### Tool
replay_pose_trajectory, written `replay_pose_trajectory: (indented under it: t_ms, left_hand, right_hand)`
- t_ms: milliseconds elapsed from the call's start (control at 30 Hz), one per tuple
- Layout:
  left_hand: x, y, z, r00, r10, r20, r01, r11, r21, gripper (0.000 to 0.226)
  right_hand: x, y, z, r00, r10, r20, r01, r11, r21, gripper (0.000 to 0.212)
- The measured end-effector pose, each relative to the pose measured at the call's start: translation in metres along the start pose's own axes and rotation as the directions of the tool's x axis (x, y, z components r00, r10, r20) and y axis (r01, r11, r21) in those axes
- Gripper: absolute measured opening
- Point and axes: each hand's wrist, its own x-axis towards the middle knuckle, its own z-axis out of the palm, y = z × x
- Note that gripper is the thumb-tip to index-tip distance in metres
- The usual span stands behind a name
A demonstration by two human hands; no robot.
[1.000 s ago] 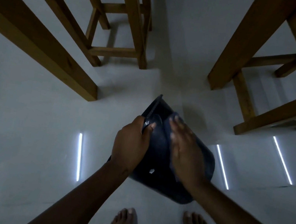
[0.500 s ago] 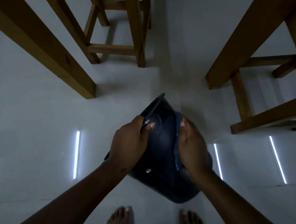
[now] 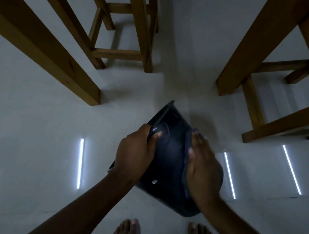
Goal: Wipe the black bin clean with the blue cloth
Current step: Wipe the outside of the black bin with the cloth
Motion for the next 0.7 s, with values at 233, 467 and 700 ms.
replay_pose_trajectory:
  t_ms: [233,467,700]
  left_hand:
    - [0.003,0.007,0.002,1.000,0.023,-0.019,-0.024,0.999,-0.027,0.026]
    - [0.008,-0.005,-0.002,0.995,-0.102,-0.004,0.101,0.994,-0.028,0.024]
    - [0.018,-0.004,-0.005,0.994,-0.106,0.028,0.109,0.984,-0.142,0.025]
  right_hand:
    - [0.012,-0.023,0.013,0.969,-0.235,0.080,0.239,0.970,-0.040,0.055]
    - [-0.012,-0.002,0.005,0.995,-0.090,0.041,0.093,0.991,-0.101,0.055]
    - [0.014,-0.016,0.015,0.951,-0.278,0.137,0.294,0.950,-0.110,0.050]
